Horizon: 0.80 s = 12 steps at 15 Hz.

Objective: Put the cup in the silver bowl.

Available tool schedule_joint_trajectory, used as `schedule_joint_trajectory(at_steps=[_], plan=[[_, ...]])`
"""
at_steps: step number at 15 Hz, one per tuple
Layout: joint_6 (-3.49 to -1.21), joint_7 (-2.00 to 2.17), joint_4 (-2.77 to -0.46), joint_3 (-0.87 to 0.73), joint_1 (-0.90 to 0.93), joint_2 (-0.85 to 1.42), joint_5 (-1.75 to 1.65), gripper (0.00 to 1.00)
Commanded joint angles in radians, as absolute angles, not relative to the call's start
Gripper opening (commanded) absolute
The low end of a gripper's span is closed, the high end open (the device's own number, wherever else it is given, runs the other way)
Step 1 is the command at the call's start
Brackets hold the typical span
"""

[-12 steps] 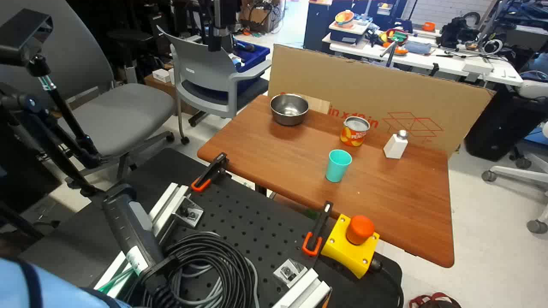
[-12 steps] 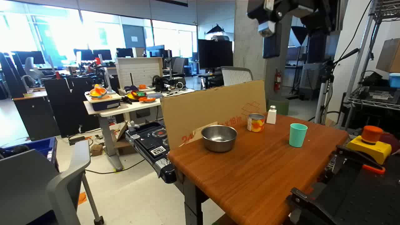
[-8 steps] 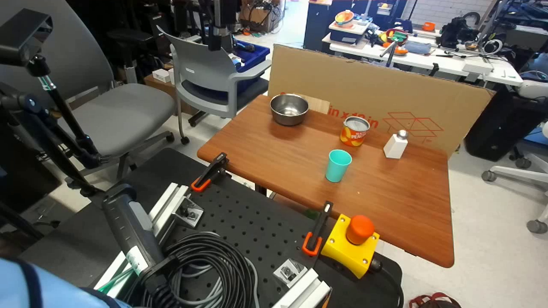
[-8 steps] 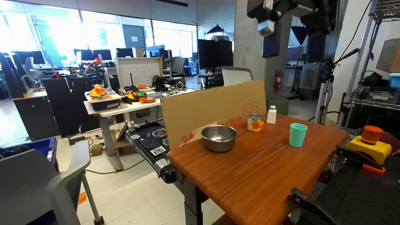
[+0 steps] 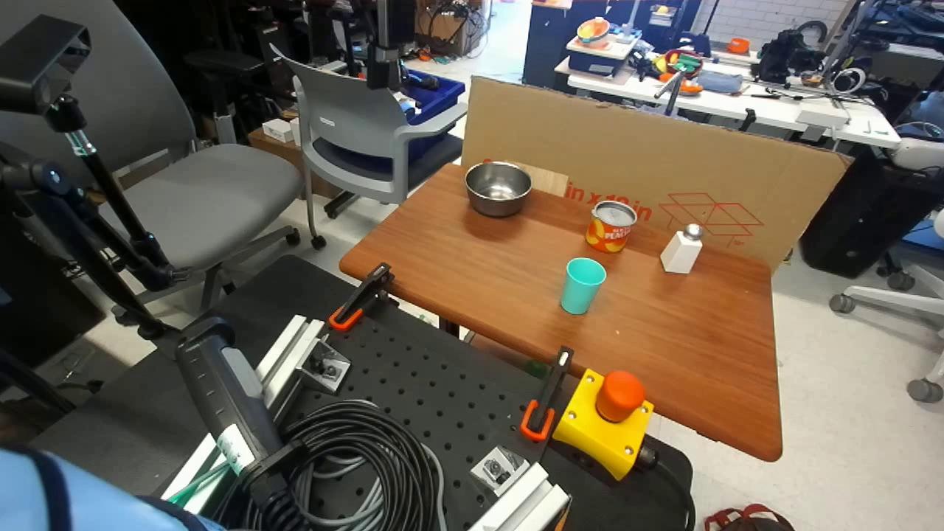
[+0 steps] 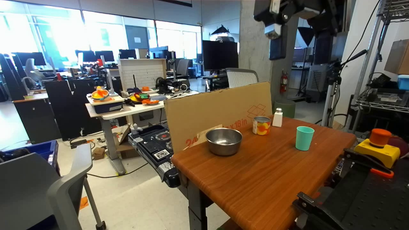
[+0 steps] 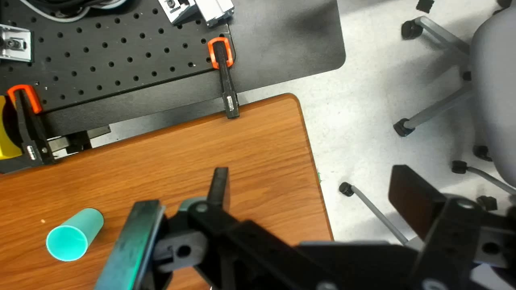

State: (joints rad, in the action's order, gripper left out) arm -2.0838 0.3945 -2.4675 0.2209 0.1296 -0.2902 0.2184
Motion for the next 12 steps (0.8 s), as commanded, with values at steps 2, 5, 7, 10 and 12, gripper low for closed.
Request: schedule_joint_trajectory(at_steps=[2, 5, 7, 10, 12], plan=[[-2.151, 0.397, -2.437, 0.164, 0.057, -0.225, 0.138, 1.00], [-2.216, 0.388, -2.419, 0.108, -0.002, -0.159, 0.077, 1.00], [-2.259, 0.380, -2.401, 0.069, -0.031, -0.103, 0.051, 1.00], [-2.313, 0.364, -2.379, 0.017, -0.060, -0.020, 0.032, 1.00], [-2.335, 0.358, -2.369, -0.011, -0.069, 0.030, 0.012, 1.00]])
